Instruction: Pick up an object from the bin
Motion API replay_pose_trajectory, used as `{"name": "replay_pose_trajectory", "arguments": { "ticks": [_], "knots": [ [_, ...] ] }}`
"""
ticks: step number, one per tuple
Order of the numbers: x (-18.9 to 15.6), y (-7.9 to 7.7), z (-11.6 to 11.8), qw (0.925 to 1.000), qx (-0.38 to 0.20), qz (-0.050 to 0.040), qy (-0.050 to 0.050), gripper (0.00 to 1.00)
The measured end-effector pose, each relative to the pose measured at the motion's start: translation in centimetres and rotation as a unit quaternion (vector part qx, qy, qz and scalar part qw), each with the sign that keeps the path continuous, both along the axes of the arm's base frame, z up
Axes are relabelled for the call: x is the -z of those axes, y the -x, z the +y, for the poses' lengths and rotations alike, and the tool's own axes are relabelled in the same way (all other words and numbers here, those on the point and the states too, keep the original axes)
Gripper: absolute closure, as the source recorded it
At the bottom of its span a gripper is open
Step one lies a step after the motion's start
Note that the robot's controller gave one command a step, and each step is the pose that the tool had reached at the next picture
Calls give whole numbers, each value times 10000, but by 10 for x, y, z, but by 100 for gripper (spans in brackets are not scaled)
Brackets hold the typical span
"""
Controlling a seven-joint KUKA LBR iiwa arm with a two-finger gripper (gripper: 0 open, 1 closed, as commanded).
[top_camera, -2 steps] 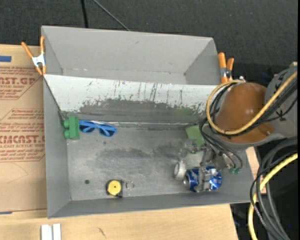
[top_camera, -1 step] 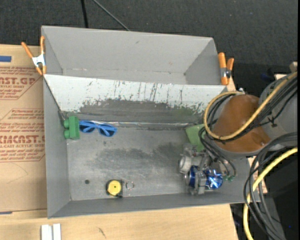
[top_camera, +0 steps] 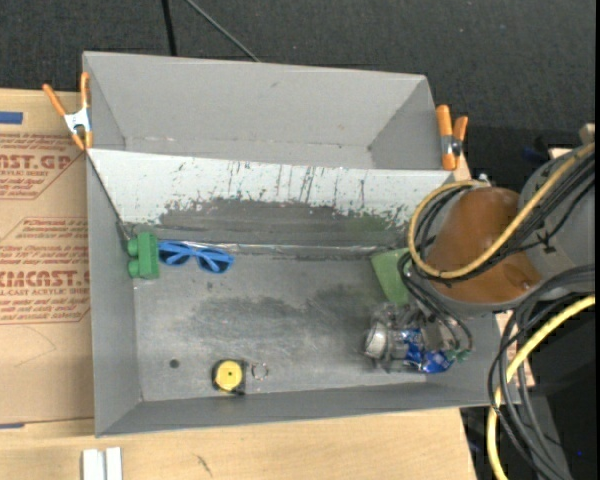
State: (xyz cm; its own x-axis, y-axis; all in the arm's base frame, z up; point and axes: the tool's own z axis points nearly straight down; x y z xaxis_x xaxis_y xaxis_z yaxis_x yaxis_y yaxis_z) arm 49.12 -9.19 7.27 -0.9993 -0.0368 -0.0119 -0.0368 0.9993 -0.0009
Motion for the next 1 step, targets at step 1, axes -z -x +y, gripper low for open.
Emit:
{"name": "replay_pose_trajectory", "arguments": {
  "ticks": [1],
  "knots": [
    [-131, -26, -8, 10000, 61, 10, 7, 100]
  ]
}}
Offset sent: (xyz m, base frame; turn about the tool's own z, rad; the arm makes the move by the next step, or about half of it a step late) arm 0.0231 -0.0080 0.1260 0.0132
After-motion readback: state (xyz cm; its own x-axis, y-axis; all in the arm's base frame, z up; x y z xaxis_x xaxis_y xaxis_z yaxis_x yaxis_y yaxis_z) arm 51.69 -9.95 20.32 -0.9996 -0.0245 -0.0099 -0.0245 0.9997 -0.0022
